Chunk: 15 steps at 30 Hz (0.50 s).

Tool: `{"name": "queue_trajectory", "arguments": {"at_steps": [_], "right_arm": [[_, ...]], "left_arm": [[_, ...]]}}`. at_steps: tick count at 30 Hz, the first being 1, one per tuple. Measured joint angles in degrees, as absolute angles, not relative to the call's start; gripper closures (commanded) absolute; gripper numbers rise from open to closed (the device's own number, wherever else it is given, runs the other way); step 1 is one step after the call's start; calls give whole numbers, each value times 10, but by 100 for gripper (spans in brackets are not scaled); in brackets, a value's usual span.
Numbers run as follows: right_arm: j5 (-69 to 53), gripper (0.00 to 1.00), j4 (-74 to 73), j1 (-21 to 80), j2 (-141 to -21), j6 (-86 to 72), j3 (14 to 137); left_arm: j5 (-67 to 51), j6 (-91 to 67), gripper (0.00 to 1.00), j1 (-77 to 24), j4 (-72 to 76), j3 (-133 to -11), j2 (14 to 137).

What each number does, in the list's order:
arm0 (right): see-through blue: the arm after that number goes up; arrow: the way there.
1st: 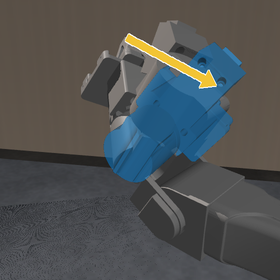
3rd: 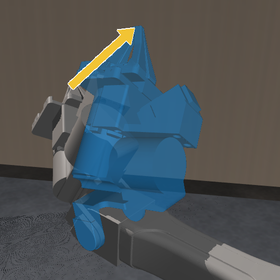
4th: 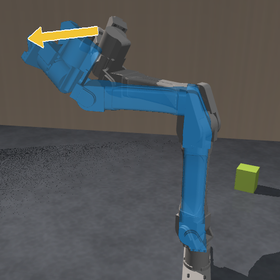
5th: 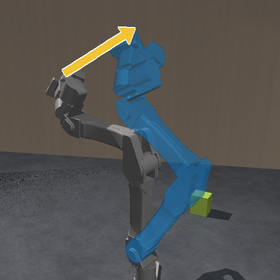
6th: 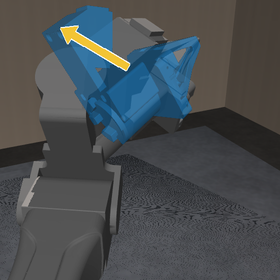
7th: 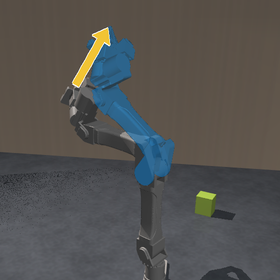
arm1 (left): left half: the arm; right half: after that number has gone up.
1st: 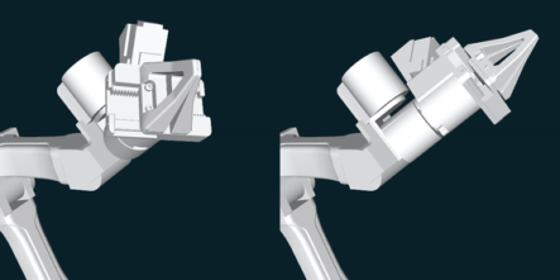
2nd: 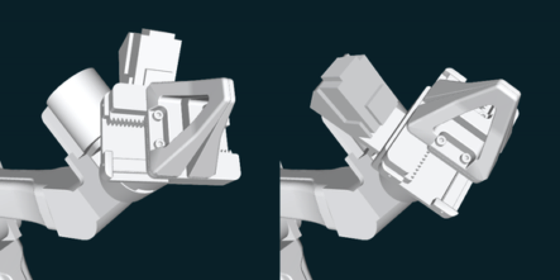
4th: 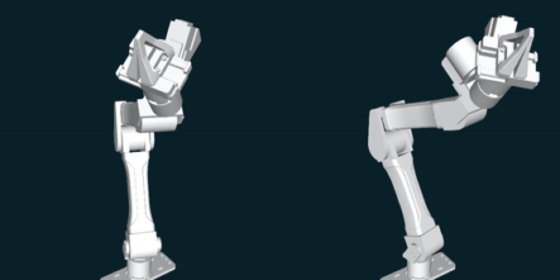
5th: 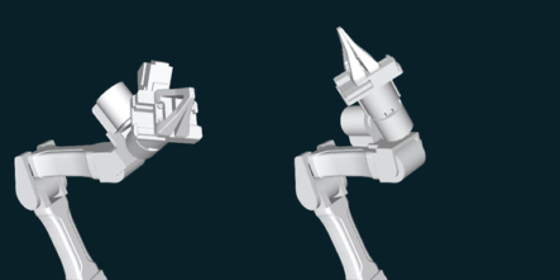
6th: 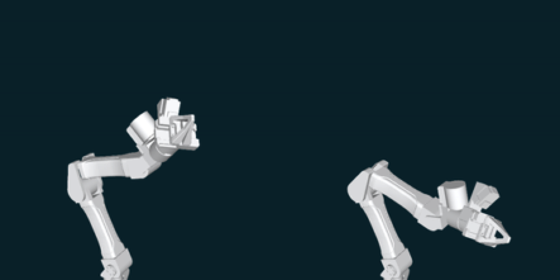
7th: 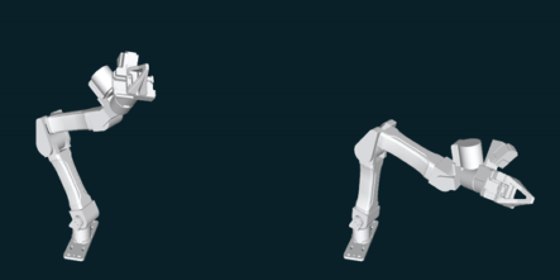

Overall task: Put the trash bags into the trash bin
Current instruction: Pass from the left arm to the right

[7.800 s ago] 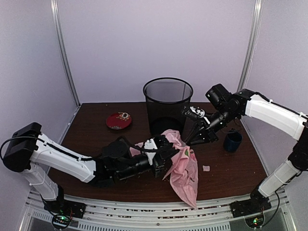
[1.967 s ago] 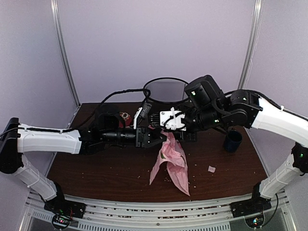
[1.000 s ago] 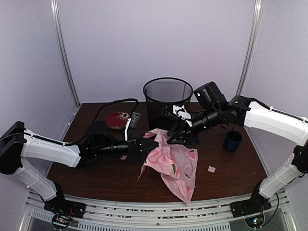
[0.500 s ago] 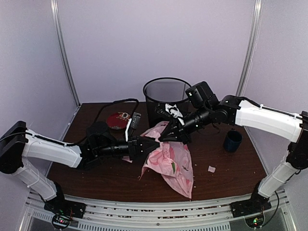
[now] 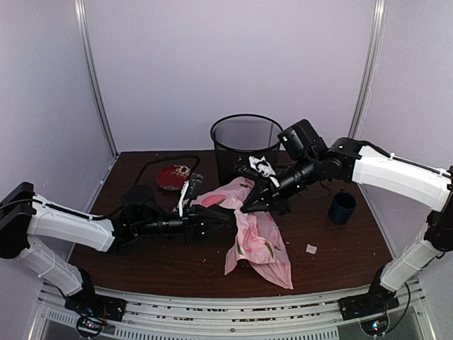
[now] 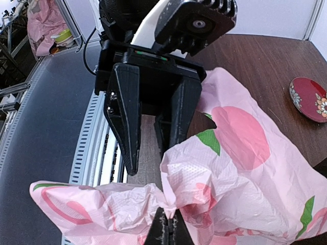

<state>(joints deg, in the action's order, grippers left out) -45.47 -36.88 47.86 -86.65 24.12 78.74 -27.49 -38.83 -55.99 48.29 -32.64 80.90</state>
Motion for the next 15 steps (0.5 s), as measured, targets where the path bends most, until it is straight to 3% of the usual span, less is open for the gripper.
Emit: {"name": "queue_trajectory", "arguments": {"at_steps": [4,15], "right_arm": [[-456,100,-379,479,-854,259,787],[-445,100,-391,479,-853,285,788]], "left_arm": [[-292,-394,54,-560,482,-335,817],[-355,-459,53,-560,563,-354,867]]}}
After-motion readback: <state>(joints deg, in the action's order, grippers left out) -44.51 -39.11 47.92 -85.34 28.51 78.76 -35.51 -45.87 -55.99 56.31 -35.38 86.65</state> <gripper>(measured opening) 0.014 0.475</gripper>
